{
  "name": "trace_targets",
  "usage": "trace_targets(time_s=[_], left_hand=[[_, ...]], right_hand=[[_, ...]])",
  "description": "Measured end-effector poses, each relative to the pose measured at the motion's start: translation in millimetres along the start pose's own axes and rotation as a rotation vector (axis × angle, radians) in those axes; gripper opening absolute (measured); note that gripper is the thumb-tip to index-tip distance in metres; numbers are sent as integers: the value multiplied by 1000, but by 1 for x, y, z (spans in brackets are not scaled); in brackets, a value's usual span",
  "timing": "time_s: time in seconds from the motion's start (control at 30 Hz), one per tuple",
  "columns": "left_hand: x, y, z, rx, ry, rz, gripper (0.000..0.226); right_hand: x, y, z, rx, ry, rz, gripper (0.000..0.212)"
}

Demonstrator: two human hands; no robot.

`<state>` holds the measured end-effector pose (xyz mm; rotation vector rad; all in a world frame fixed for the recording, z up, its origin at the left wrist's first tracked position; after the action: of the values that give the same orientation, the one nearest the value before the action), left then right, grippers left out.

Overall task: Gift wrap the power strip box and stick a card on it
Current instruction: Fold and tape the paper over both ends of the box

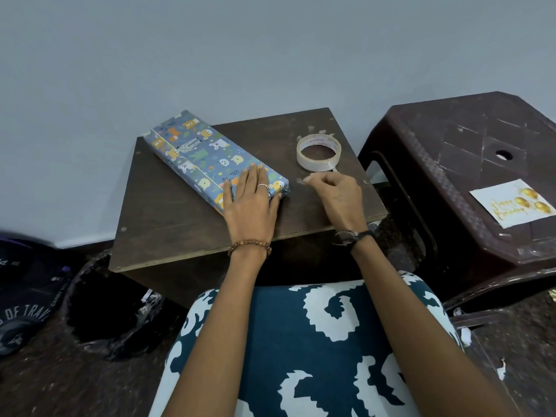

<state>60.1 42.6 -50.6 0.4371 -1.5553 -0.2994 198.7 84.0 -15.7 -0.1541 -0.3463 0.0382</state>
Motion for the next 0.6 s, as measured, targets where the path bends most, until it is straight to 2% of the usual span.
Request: trace_targets(time_s=[0.07,0.13,0.4,0.6], left_hand=[[1,0,-1,-2,-14,2,53],[1,1,-1,6,-33,29,54],[4,1,-1,7,-40,39,56],[6,1,-1,3,-42,59,54]], right_hand=[[-1,-4,-3,-176,275,148,12],[-4,-5,-7,-286,394,229,10],[-12,-7,-16,-364,504,294,9],[-12,-12,-17,-367,515,451,9]])
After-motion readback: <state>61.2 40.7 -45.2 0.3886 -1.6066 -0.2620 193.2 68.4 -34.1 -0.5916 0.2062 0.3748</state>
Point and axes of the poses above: each hand's wrist, its own y-axis towards the middle knuckle, its own x-axis out of the back of the hand, z = x × y, the point moved 1 cm from there along y, towards the middle knuckle, and after that the axes turned 12 degrees about -x, right-handed, at the moved point
